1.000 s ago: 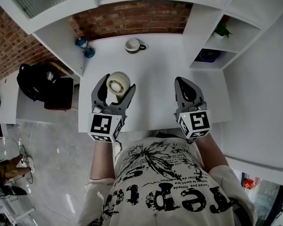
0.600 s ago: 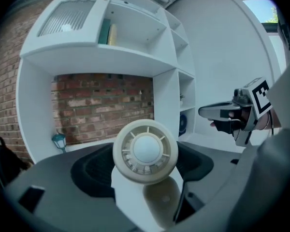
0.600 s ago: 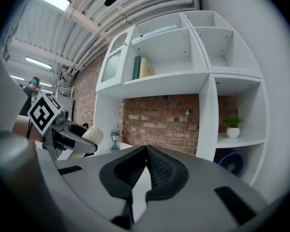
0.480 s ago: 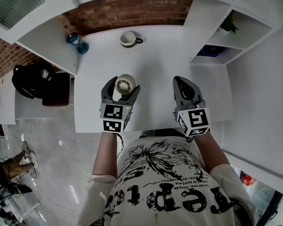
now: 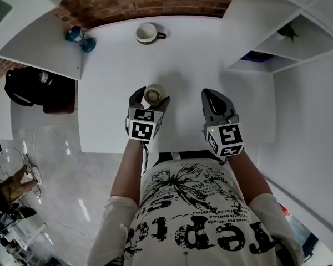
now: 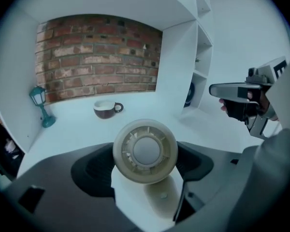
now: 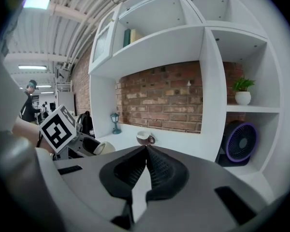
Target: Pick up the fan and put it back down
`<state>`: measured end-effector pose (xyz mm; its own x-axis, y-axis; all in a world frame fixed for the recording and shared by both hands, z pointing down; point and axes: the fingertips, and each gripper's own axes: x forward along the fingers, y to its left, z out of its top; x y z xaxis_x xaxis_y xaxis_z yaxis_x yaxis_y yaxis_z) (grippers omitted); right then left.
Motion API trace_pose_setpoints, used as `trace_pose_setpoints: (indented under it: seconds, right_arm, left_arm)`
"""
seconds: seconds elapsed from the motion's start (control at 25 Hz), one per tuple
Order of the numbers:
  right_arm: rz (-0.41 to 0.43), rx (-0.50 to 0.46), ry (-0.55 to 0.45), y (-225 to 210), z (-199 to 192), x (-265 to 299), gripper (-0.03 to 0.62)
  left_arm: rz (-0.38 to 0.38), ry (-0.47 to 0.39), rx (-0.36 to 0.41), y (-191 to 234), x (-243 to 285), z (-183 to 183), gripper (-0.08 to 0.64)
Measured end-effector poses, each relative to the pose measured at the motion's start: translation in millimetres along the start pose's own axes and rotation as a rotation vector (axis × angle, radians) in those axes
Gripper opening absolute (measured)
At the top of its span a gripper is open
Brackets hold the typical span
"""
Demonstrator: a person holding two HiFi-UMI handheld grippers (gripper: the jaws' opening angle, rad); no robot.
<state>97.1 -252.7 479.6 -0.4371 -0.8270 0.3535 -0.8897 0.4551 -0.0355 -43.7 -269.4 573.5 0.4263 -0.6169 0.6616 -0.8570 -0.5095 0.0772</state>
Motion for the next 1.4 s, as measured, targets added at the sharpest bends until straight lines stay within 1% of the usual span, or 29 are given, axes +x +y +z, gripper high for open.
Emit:
trace_pose_setpoints:
  seconds: [0.16,0.32,0.48,0.68,0.84,1.0,1.08,1.2,1.4]
  right_arm:
    - [0.030,-0.015,0.020,-2,-8,15,0.015]
    - [0.051,-0.012,0.057,-5,-20,22,0.015]
    - [0.064,-0.004,0.090,-9,-32,27,0.015]
    - [0.069,-0.004,0.109,-16,-36,32,0.015]
    - [0.075,-0.018,0.125,-20,-37,36,0.015]
    - [0.075,-0.026,0.128,-23,-35,38,0.015]
    - [0.072,-0.032,0.132,-24,-35,38,0.015]
    - [0.067,-0.040,0.137,-23,-32,35,0.015]
    - [0.042,-0.042,0.130,-24,-23,27,0.015]
  left_arm:
    - [-0.014,0.080,-0.021,-2,32,-21,0.385]
    - [-0.021,0.138,-0.054,-1,56,-37,0.385]
    - [-0.013,0.171,-0.076,4,71,-44,0.385]
    - [-0.005,0.216,-0.090,5,86,-54,0.385]
    - [0.010,0.218,-0.100,6,96,-58,0.385]
    - [0.043,0.270,-0.076,4,100,-62,0.385]
    - [0.047,0.278,-0.073,3,101,-63,0.385]
    - [0.036,0.271,-0.089,0,98,-62,0.387]
    - [0.028,0.201,-0.088,-2,80,-40,0.387]
